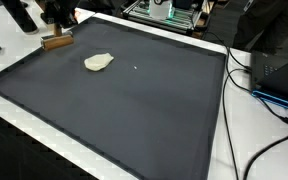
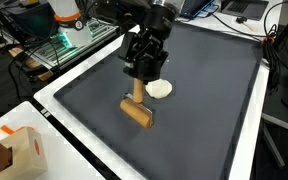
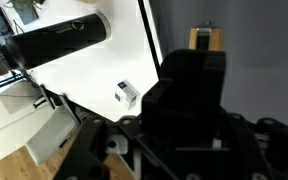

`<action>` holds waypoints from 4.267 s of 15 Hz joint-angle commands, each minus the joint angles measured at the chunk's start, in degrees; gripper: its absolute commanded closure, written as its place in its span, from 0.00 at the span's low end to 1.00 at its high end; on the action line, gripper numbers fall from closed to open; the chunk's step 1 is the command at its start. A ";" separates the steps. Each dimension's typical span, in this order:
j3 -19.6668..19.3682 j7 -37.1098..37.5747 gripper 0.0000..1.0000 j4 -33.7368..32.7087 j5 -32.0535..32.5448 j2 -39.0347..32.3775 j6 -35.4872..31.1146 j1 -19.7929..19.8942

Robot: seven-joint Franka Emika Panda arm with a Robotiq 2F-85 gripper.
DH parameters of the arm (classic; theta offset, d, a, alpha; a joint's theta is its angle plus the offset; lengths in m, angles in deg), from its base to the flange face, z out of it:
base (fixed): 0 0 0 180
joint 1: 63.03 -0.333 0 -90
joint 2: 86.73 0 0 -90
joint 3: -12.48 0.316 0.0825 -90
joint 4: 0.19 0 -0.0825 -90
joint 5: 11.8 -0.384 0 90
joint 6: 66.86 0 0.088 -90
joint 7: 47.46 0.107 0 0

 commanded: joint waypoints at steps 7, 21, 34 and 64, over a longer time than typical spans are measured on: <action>1.20 6.66 0.75 -1.97 3.19 -3.59 12.39 -0.64; 4.15 5.99 0.75 -4.26 8.94 -6.33 11.67 -2.08; 6.35 5.13 0.75 -4.33 8.84 -7.57 10.91 -2.84; 7.18 -8.51 0.75 -2.37 4.66 -4.39 3.43 -0.95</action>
